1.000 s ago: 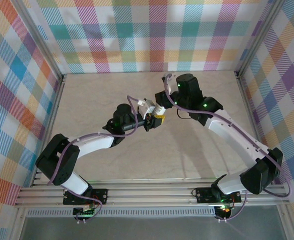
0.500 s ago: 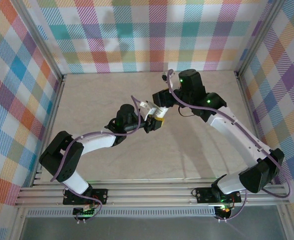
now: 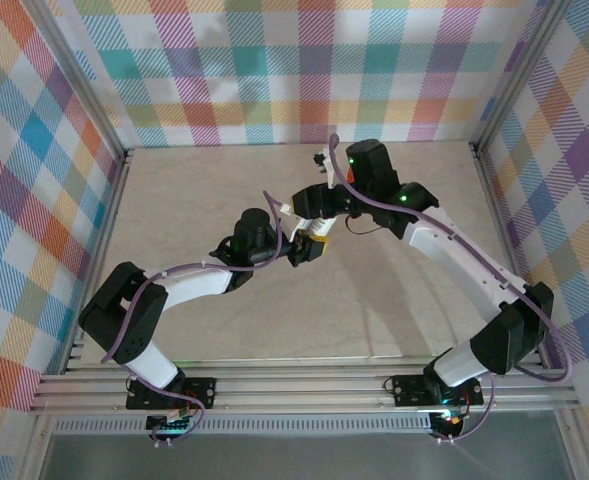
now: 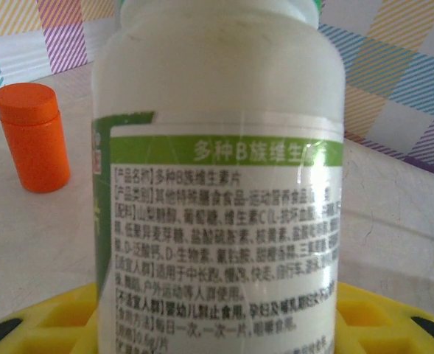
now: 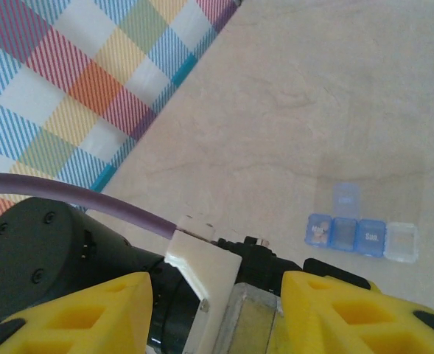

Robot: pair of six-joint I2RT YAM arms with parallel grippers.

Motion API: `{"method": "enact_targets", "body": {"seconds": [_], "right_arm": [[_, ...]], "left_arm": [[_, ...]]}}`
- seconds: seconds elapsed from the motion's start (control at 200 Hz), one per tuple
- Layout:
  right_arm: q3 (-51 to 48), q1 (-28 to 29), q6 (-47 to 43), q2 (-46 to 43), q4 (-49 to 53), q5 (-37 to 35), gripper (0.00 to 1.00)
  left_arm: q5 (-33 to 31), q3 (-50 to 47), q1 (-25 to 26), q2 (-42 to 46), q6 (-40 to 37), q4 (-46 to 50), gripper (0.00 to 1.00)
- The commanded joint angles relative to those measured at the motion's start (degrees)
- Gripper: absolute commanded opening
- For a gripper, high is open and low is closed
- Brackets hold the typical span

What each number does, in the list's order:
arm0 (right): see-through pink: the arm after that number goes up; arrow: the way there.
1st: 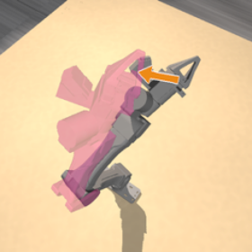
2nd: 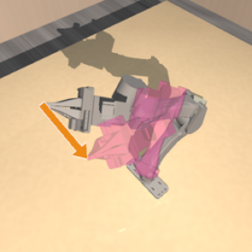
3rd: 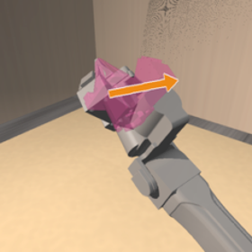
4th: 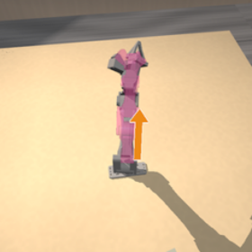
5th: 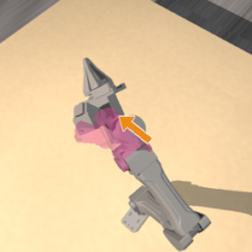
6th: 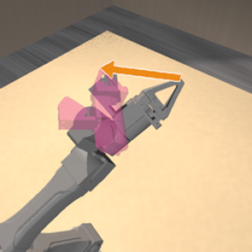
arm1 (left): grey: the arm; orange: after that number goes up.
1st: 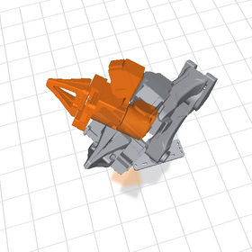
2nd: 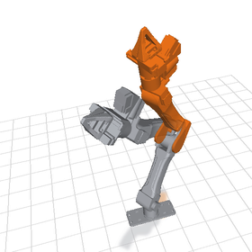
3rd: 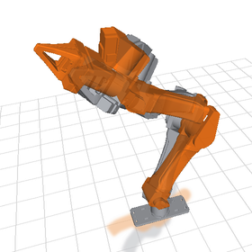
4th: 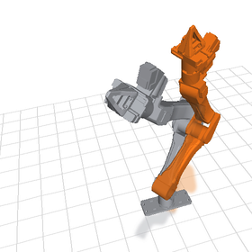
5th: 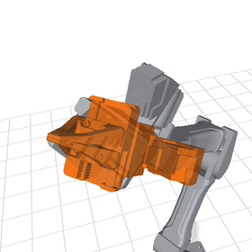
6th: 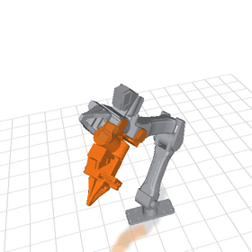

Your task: Sort the pills into containers

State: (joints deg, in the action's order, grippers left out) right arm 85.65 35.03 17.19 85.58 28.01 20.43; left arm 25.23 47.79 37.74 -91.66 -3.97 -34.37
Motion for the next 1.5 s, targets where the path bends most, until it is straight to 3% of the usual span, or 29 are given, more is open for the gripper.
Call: {"method": "enact_targets", "body": {"seconds": [0.0,0.22,0.345,0.44,0.76,1.23,1.495], "right_arm": [[-0.5,-0.2,1.54,-3.66,-2.12,-2.25,0.52],[-7.39,-3.18,0.34,-11.92,-3.07,-22.99,0.59],[-11.93,-8.56,-0.27,-13.01,-1.5,-27.45,0.59],[-14.56,-11.36,0.25,-11.93,-1.25,-25.19,0.6],[-13.91,-11.55,4.99,-6.33,-5.76,-10.99,0.61],[-11.39,-10.51,8.59,-7.27,-9.99,-4.08,0.65],[-6.92,-6.0,1.52,-2.51,-1.65,-2.52,0.7]], "left_arm": [[-0.84,0.19,-0.02,2.0,-1.11,-0.76,0.0],[-1.59,-2.81,-0.03,3.88,-1.22,-3.85,0.0],[-1.63,-5.19,-0.03,6.22,-1.78,-6.85,0.0],[-2.03,-6.05,-0.03,7.59,-2.11,-7.72,0.0],[1.31,-5.47,0.06,6.91,-2.16,-7.77,0.0],[1.32,-4.21,0.85,4.66,-2.84,-6.24,0.0],[0.18,-2.91,0.94,4.46,-3.41,-3.95,0.0]]}}
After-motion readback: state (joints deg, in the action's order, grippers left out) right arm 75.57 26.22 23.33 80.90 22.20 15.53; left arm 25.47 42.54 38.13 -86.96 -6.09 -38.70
